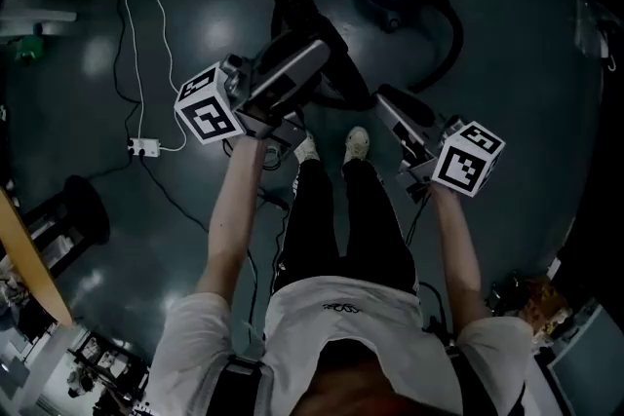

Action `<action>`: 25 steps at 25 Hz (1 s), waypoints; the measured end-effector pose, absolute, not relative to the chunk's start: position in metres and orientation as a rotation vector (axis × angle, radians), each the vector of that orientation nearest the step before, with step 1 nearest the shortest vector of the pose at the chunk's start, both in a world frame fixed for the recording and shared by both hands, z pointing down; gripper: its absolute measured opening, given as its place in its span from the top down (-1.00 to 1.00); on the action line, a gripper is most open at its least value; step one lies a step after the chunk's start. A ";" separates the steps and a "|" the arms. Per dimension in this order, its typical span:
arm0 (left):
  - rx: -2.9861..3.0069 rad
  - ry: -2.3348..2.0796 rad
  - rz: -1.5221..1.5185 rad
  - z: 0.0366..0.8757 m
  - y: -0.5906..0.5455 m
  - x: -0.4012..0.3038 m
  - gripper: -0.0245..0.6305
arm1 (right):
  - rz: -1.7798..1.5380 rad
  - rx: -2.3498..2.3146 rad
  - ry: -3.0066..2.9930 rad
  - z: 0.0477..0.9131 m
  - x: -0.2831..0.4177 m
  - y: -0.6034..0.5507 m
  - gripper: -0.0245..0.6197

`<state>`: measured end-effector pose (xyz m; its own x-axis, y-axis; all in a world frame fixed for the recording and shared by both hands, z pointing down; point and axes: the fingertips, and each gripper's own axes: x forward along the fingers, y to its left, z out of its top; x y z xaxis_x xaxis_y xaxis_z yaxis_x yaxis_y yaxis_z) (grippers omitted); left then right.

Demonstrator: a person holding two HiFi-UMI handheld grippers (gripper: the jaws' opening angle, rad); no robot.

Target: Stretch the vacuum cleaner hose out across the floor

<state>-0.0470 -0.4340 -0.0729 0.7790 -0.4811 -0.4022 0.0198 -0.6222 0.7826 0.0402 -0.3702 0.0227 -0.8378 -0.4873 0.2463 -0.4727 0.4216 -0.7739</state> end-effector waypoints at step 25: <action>2.927 -0.815 -0.643 -0.403 0.121 0.032 0.25 | -0.062 -1.958 2.525 -0.259 0.111 0.107 0.54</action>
